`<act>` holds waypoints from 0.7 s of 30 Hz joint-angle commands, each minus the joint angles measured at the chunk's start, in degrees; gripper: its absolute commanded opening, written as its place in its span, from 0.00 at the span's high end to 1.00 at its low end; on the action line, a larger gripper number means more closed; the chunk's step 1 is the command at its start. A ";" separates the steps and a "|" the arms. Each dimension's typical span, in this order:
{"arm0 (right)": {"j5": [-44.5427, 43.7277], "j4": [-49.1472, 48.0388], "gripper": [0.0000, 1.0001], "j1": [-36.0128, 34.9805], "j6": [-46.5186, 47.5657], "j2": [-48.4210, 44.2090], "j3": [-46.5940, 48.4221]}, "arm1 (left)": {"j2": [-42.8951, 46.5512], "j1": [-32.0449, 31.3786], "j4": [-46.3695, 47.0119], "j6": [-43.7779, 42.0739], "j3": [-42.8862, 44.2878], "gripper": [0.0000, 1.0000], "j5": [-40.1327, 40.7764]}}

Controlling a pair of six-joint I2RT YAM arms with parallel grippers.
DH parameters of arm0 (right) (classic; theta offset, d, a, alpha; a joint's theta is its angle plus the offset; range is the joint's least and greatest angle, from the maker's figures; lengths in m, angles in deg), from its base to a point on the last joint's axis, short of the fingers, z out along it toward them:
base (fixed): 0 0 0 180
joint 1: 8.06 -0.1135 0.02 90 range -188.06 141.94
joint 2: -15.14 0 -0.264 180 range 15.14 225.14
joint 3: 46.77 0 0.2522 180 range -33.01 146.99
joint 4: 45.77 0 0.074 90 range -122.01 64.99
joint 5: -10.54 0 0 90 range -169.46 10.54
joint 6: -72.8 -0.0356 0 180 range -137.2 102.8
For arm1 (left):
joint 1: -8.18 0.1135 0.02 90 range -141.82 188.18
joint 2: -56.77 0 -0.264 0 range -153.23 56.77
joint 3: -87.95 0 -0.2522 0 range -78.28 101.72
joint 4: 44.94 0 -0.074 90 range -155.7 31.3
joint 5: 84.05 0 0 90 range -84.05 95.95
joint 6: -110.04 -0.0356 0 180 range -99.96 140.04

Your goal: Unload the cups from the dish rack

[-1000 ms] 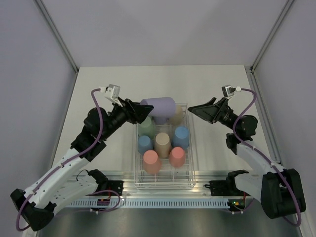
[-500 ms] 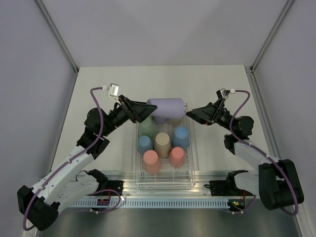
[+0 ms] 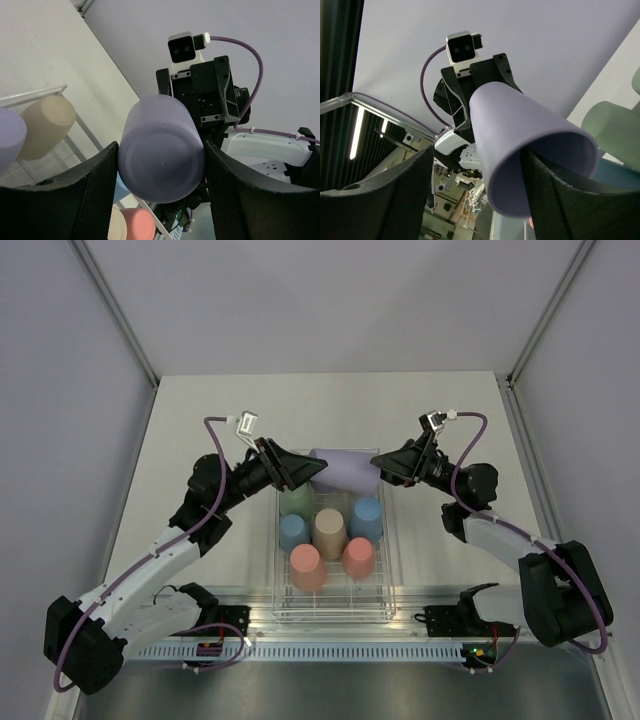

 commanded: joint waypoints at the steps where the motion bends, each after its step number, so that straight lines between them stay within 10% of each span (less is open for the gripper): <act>1: -2.10 -26.81 0.33 -1.72 1.93 0.85 3.65 | -0.04 -0.25 4.73 2.42 -0.48 0.98 -2.04; 6: -2.10 -26.64 0.97 -3.92 2.38 2.52 4.71 | -0.04 -0.43 4.47 2.16 -1.00 0.98 -1.78; 9: -2.28 -26.11 0.99 -4.18 2.90 2.26 4.18 | 0.58 -0.43 4.47 1.90 -1.18 0.93 -1.08; 12: -2.10 -23.13 0.99 -4.27 5.26 0.69 4.00 | 1.63 -0.34 4.12 1.46 -1.18 0.38 0.94; 13: -1.49 -21.38 0.99 -4.18 6.58 -0.10 4.18 | 2.24 -0.34 2.90 0.33 -1.01 0.06 2.34; 16: -0.26 -7.00 0.99 -4.10 17.63 -5.02 5.58 | 6.37 -0.34 -5.00 -3.44 0.75 0.00 10.77; 21: -12.09 49.66 0.99 -4.01 50.48 -15.75 14.97 | 11.30 -0.34 -13.98 -8.82 2.51 0.00 19.83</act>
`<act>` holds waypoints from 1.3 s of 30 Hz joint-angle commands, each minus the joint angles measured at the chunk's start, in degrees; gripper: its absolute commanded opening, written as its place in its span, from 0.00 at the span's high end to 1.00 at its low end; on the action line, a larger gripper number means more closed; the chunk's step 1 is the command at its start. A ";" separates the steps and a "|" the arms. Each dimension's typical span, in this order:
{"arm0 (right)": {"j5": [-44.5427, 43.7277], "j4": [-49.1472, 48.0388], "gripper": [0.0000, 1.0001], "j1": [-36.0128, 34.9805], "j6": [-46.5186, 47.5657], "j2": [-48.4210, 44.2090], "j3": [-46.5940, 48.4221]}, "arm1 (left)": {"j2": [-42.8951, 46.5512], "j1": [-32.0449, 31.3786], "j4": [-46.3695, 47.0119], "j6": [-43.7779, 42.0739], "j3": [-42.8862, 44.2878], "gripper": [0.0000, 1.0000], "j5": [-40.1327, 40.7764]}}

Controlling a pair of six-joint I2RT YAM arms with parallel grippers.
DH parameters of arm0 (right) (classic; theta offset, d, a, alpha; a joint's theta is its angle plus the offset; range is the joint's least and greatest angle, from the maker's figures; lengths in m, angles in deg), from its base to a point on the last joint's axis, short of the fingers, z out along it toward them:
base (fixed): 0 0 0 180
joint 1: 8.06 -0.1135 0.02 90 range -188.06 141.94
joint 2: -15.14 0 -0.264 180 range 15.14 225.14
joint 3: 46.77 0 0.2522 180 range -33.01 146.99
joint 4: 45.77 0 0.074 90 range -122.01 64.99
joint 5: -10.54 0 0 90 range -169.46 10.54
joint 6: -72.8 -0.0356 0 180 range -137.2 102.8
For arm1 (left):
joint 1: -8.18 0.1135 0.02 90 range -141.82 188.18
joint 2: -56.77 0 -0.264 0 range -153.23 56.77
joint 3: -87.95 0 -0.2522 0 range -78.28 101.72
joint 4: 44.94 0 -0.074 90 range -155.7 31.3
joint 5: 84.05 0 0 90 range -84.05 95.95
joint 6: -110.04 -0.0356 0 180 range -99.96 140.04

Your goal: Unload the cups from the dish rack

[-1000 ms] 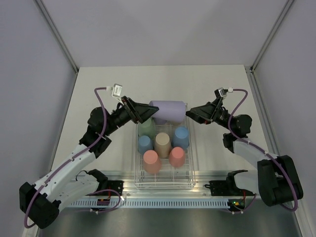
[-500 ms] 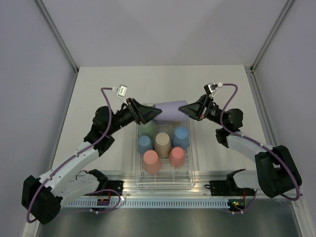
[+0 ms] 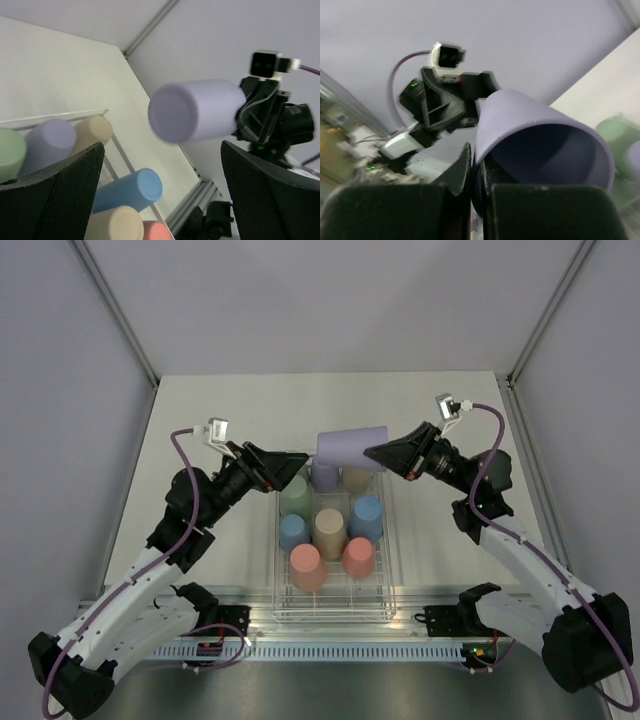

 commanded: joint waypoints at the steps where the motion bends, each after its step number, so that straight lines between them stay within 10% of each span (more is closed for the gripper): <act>1: -13.26 36.04 0.99 0.10 33.36 -4.41 13.50 | 2.69 -0.08 -6.94 -7.01 3.41 0.00 8.83; 5: -39.53 76.23 0.99 0.02 46.01 10.81 35.39 | 3.22 -0.08 -11.52 -9.39 3.94 0.00 11.73; 10: -58.28 93.06 0.99 0.19 51.37 29.14 62.79 | 3.84 -0.08 -16.61 -10.53 4.02 0.00 12.70; 18: -62.87 112.05 0.99 0.98 53.93 61.13 104.99 | 4.97 -0.08 -20.05 -11.50 4.38 0.00 11.74; 39: -61.56 114.17 0.99 9.86 56.39 75.13 104.44 | 4.63 -0.08 -20.32 -8.87 1.65 0.00 9.11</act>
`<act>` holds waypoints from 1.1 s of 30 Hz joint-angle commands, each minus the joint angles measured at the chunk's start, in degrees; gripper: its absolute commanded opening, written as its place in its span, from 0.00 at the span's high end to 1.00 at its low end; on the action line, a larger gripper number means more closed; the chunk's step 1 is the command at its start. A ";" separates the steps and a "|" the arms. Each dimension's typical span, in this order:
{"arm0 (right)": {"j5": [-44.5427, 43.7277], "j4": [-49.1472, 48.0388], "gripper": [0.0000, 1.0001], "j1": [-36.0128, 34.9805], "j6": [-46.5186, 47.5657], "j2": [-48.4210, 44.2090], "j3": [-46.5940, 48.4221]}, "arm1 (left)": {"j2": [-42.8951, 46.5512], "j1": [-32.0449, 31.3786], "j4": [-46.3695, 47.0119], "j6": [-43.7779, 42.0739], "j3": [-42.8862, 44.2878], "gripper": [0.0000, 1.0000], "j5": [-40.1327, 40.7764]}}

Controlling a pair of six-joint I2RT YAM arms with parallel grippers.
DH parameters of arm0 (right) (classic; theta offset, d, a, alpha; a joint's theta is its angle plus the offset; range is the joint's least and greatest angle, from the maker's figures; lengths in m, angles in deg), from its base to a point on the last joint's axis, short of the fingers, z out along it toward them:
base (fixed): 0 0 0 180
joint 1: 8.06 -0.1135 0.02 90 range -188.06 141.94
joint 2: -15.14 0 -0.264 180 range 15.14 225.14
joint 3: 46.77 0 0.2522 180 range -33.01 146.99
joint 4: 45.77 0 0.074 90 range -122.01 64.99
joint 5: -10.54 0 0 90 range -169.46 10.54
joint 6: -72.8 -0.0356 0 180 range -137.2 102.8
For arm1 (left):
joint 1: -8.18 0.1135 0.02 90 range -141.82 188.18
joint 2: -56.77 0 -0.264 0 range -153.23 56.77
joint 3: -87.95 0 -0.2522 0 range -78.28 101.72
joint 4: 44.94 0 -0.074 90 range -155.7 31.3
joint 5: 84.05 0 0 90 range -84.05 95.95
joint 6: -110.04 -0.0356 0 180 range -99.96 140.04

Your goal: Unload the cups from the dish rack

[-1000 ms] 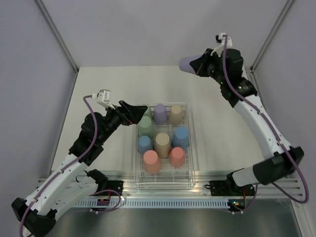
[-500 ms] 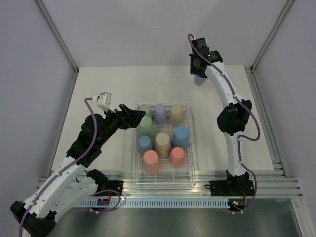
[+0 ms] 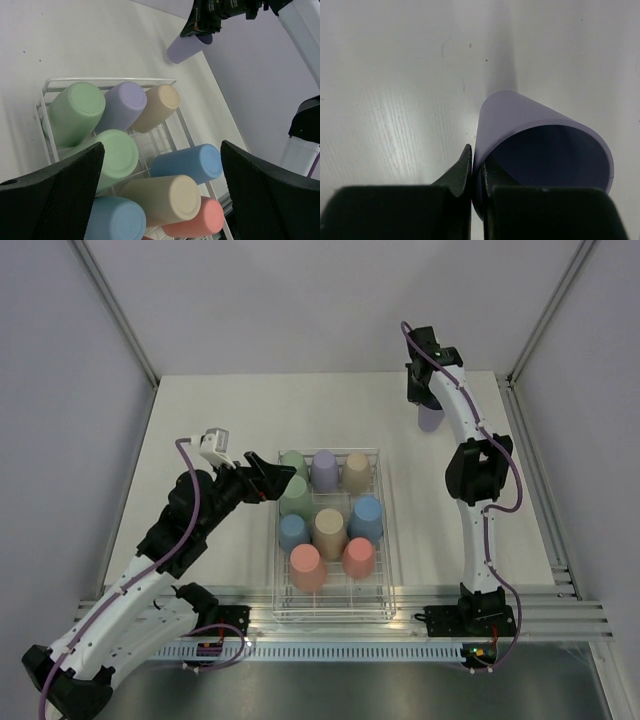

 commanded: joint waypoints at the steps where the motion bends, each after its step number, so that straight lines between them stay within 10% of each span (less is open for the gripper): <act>1: 1.56 0.45 0.99 1.75 1.40 0.97 0.11 | -0.42 -0.08 0.36 0.21 -0.34 0.00 -2.03; 16: 4.47 0.18 0.99 2.72 2.01 3.70 0.90 | -1.83 -0.08 0.45 0.64 0.01 0.00 -2.20; 33: 1.93 -4.72 0.38 1.23 0.43 -12.17 -4.71 | -3.23 -0.08 1.15 -0.84 2.03 0.00 -4.05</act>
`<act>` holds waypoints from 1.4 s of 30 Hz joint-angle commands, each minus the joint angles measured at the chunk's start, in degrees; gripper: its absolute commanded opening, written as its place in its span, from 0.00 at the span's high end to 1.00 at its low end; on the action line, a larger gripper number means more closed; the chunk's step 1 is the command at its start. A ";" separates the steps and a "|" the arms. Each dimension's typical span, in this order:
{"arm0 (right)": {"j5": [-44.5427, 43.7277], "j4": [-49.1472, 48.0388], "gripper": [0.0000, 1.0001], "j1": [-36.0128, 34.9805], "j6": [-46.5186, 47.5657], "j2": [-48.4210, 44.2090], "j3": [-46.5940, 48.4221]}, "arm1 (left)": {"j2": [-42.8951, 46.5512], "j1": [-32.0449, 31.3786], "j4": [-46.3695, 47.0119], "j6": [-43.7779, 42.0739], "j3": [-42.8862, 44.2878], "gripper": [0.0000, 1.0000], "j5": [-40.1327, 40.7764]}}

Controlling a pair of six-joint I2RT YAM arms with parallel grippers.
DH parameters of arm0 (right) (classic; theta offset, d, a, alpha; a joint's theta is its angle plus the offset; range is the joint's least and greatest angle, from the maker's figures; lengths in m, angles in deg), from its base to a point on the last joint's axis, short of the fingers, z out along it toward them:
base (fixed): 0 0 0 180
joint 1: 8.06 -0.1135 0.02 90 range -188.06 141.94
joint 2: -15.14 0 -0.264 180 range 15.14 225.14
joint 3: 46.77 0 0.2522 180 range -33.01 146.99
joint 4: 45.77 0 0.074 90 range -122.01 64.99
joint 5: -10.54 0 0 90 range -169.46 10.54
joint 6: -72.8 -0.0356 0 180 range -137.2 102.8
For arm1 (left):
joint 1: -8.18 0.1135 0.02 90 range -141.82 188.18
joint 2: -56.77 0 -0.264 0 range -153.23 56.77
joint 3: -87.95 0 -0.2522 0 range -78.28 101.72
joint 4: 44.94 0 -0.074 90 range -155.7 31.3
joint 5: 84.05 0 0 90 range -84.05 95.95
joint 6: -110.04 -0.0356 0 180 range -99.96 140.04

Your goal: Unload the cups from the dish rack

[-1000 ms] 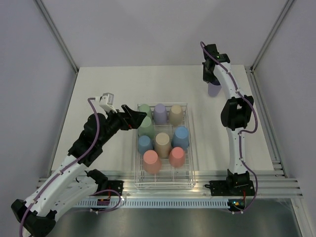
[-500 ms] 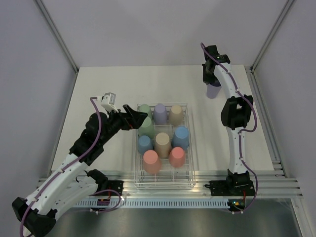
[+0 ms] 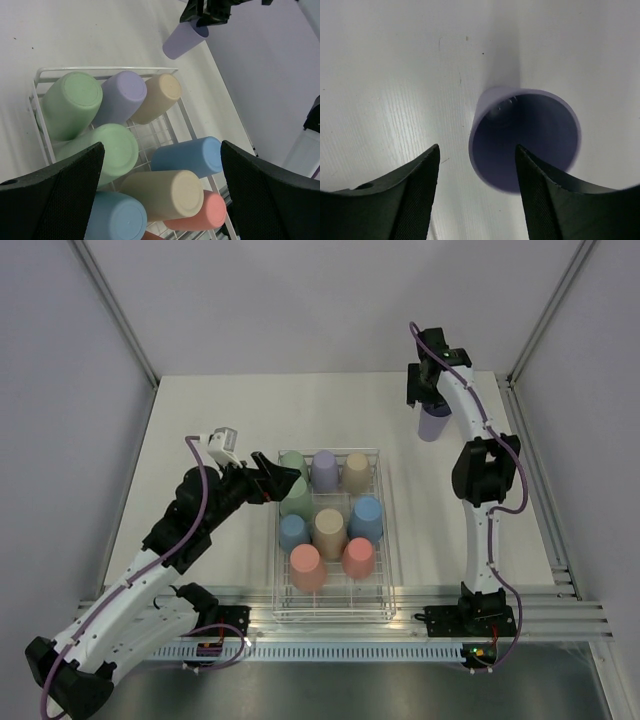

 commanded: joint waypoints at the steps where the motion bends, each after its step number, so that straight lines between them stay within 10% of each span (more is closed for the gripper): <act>1: -2.69 -5.24 0.32 -1.77 -0.33 -13.73 -3.01 | -1.05 -0.08 1.72 -1.28 2.43 0.00 -2.89; 9: -4.71 -18.85 0.26 -10.81 -3.14 -38.32 -28.04 | -11.76 -2.44 -2.38 -12.44 9.71 0.00 -11.69; 17: -6.38 -25.99 0.24 -18.64 -6.40 -53.38 -53.00 | -19.68 -7.99 -11.28 -15.98 15.00 0.02 14.04; 23: -7.35 -25.73 0.22 -23.39 -6.84 -56.47 -58.56 | -19.95 -8.52 -16.29 -12.80 16.58 0.03 28.30; 42: -10.16 -25.38 0.21 -26.91 -8.51 -55.77 -59.98 | -29.70 -11.15 -20.07 -9.29 18.07 0.11 17.32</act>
